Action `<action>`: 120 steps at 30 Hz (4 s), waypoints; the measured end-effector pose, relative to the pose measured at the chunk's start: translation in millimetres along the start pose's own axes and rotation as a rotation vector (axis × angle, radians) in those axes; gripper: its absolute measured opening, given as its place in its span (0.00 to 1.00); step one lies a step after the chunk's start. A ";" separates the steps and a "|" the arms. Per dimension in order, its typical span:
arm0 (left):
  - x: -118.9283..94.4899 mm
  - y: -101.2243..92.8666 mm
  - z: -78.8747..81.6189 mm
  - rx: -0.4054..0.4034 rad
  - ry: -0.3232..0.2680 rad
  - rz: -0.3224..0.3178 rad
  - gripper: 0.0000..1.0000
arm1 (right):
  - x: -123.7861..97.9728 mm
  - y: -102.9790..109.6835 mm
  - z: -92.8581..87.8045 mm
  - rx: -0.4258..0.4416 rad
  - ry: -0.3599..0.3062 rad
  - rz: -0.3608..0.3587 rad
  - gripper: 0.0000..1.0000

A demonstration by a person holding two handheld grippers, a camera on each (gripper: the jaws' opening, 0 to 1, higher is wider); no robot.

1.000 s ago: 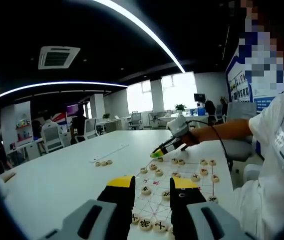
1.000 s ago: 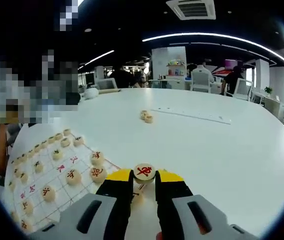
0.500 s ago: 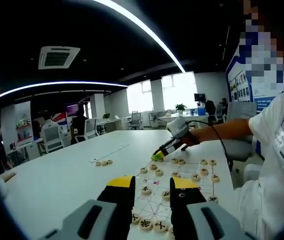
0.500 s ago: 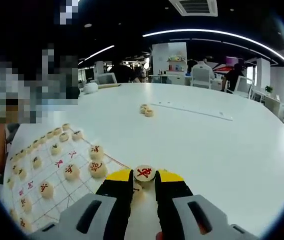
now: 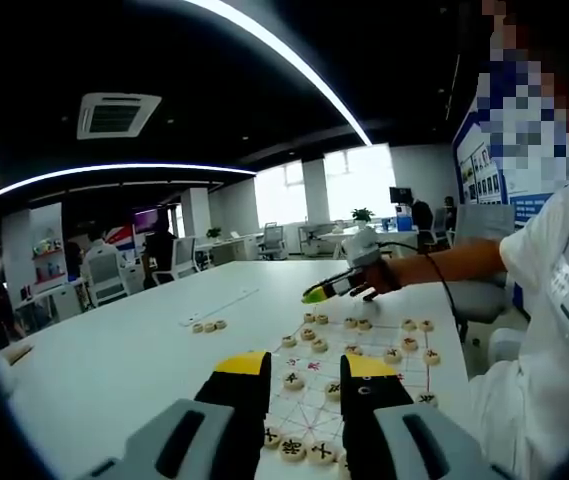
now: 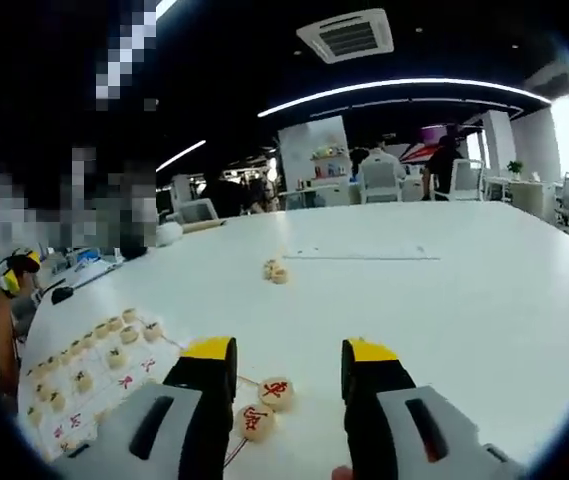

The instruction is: Pick up the chess pieces one by one and place each piece onto its starting position on the chessboard, setting the pieces on their correct points until all the chess pieces are arranged in the starting layout

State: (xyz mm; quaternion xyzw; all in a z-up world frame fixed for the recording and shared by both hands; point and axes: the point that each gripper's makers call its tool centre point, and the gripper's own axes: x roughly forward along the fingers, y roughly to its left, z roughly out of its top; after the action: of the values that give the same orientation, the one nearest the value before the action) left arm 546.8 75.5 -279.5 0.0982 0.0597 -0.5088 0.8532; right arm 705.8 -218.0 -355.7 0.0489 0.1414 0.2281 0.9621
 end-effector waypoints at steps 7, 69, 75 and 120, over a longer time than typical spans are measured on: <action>-0.6 0.1 1.1 0.002 -0.002 0.002 0.29 | -0.9 4.0 5.9 -0.029 -0.024 0.017 0.44; -12.9 13.0 1.7 -0.009 -0.016 0.038 0.29 | 207.1 38.9 4.6 -0.301 0.227 -0.055 0.19; -12.8 11.7 2.1 -0.007 -0.017 0.036 0.29 | 196.1 42.4 5.6 -0.304 0.231 -0.037 0.19; -5.1 3.8 -0.2 0.007 0.008 0.018 0.29 | -59.9 86.0 30.8 -0.254 0.007 0.137 0.20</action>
State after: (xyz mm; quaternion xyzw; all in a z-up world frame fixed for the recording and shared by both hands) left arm 547.7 81.7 -278.3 0.1037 0.0605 -0.5011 0.8570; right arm 627.1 -169.3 -297.8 -0.0643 0.1109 0.3097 0.9422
